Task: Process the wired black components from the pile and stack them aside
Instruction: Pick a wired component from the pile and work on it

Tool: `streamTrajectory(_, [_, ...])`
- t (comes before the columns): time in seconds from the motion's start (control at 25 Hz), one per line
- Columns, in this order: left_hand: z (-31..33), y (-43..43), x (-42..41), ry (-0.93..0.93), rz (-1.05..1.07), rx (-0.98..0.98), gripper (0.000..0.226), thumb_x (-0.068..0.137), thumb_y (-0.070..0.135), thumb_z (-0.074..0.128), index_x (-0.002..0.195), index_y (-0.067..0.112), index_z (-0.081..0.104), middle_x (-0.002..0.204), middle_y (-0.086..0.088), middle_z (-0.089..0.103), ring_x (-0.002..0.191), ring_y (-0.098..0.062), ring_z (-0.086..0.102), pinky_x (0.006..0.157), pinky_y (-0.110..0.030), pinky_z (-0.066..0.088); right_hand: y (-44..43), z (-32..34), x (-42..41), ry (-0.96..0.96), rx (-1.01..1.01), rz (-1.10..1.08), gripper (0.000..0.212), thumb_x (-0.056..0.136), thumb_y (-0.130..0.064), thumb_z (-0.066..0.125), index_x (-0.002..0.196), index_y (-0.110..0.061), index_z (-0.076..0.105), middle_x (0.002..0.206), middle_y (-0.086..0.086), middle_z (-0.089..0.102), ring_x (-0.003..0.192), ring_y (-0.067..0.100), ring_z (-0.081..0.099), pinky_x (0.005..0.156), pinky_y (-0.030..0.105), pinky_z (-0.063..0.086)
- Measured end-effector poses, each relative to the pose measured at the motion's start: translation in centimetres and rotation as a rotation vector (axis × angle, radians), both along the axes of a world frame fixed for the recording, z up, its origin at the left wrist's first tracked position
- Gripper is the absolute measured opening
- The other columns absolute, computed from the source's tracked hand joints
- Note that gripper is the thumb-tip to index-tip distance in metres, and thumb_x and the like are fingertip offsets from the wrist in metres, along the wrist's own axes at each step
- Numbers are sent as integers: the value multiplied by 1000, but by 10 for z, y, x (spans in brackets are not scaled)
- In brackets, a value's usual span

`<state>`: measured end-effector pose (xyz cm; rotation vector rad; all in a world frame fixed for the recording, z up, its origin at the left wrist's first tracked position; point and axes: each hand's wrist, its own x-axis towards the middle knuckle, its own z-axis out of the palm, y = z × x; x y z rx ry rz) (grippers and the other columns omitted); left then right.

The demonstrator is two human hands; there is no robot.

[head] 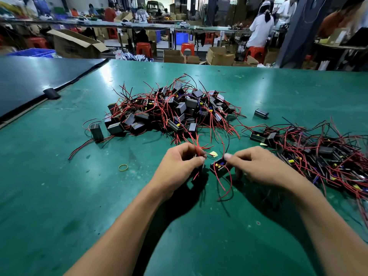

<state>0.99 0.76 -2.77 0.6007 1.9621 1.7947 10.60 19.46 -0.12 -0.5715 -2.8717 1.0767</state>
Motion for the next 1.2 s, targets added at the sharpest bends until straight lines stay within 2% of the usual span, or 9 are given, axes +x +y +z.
streamTrajectory(0.12, [-1, 0, -1, 145, 56, -72, 4, 84, 13, 74, 85, 16, 75, 68, 2, 64, 60, -8, 55, 62, -19, 46, 4, -12, 0, 177, -40, -186, 29, 97, -40, 60, 80, -21, 74, 64, -7, 68, 46, 0, 50, 58, 24, 40])
streamTrajectory(0.28, [-3, -1, -3, 174, 207, -102, 6, 79, 18, 79, 78, 14, 76, 62, 1, 66, 48, -9, 50, 53, -18, 44, -8, -26, -2, 340, -69, -341, 23, 92, -38, 68, 108, -23, 73, 94, -10, 71, 79, 6, 64, 75, 15, 47])
streamTrajectory(0.44, [-5, -7, -7, 19, 224, -128, 11, 78, 8, 78, 78, 1, 71, 68, -15, 72, 56, -23, 67, 69, -43, 61, -16, -31, -4, 357, -101, -330, 45, 88, -50, 69, 123, -21, 69, 109, -11, 71, 103, 8, 64, 92, 20, 45])
streamTrajectory(0.56, [-3, -8, -5, 132, 272, -273, 21, 74, 17, 83, 70, 6, 66, 61, -10, 71, 47, -20, 66, 50, -30, 56, -19, -34, -3, 331, -71, -279, 38, 84, -43, 76, 115, -21, 73, 92, -18, 69, 89, -3, 64, 73, -3, 35])
streamTrajectory(0.64, [2, -10, -4, 255, 285, -415, 27, 71, 25, 84, 66, 12, 61, 60, -4, 69, 52, -20, 66, 49, -29, 52, -19, -35, -3, 323, -56, -243, 27, 83, -35, 78, 107, -24, 75, 86, -22, 68, 84, -17, 58, 69, -5, 35])
streamTrajectory(0.76, [10, -16, -4, 514, 278, -547, 27, 69, 26, 78, 64, 18, 53, 61, 4, 59, 66, -24, 61, 58, -34, 49, -13, -31, -1, 300, -93, -175, 18, 83, -26, 79, 101, -26, 76, 89, -18, 72, 86, -14, 62, 74, 0, 40])
streamTrajectory(0.88, [18, -17, 2, 850, 146, -430, 18, 73, 14, 71, 74, 21, 55, 64, 11, 48, 67, -16, 48, 61, -34, 41, -3, -26, 2, 256, -189, -109, 16, 86, -17, 77, 99, -25, 77, 93, -11, 77, 89, 5, 71, 91, 27, 52])
streamTrajectory(1.0, [19, -17, 2, 932, -95, -407, 30, 72, 4, 63, 99, 18, 67, 92, 7, 64, 94, -14, 52, 86, -29, 43, 3, -24, 5, 234, -274, -122, 21, 88, -7, 71, 93, -26, 78, 86, -5, 78, 88, 22, 75, 96, 47, 55])
streamTrajectory(1.2, [15, -17, 2, 849, -183, -530, 32, 78, 12, 61, 105, 23, 74, 102, 5, 73, 98, -18, 63, 87, -32, 50, -4, -22, 2, 214, -197, -43, 12, 92, -36, 68, 91, -28, 77, 83, -12, 76, 82, 5, 68, 87, 34, 55])
